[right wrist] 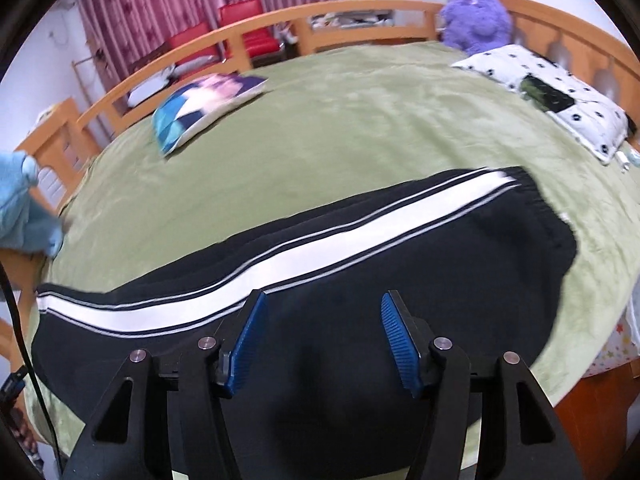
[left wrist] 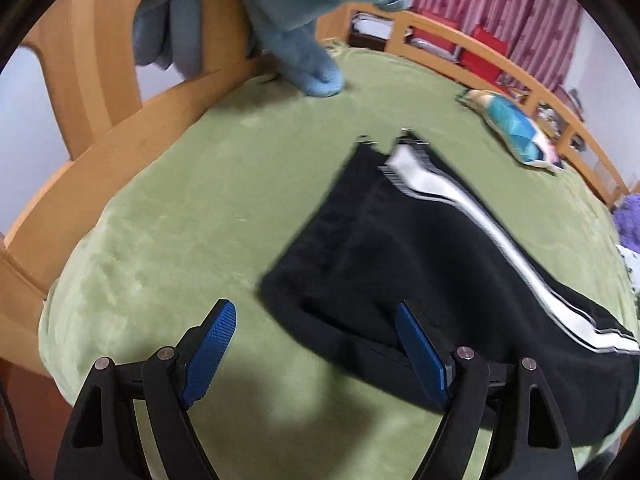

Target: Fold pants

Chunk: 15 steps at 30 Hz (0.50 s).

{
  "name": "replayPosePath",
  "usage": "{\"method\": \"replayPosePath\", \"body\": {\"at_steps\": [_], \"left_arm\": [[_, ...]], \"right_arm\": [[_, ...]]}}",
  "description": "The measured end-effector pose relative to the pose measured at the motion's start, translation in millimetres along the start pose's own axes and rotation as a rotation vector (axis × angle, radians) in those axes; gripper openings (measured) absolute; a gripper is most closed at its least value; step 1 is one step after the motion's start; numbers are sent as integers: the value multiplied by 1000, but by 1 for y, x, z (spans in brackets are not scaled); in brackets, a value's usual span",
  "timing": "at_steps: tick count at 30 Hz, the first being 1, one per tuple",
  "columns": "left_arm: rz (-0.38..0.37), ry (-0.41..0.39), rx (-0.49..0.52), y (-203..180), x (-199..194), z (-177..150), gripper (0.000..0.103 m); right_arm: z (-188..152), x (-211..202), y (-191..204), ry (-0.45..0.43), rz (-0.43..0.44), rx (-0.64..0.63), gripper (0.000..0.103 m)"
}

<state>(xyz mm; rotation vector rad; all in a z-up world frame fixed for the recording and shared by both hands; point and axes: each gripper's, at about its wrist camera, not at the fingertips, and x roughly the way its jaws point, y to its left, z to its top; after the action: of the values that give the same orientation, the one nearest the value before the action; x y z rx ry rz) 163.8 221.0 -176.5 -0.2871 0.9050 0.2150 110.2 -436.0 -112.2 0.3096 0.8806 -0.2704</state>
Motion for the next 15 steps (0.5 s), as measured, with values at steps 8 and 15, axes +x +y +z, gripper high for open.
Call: {"method": "replayPosePath", "body": {"at_steps": [8, 15], "left_arm": [[-132, 94, -85, 12, 59, -1, 73], [-259, -57, -114, 18, 17, 18, 15]], "right_arm": [[-18, 14, 50, 83, -23, -26, 59], [-14, 5, 61, 68, -17, -11, 59]]}}
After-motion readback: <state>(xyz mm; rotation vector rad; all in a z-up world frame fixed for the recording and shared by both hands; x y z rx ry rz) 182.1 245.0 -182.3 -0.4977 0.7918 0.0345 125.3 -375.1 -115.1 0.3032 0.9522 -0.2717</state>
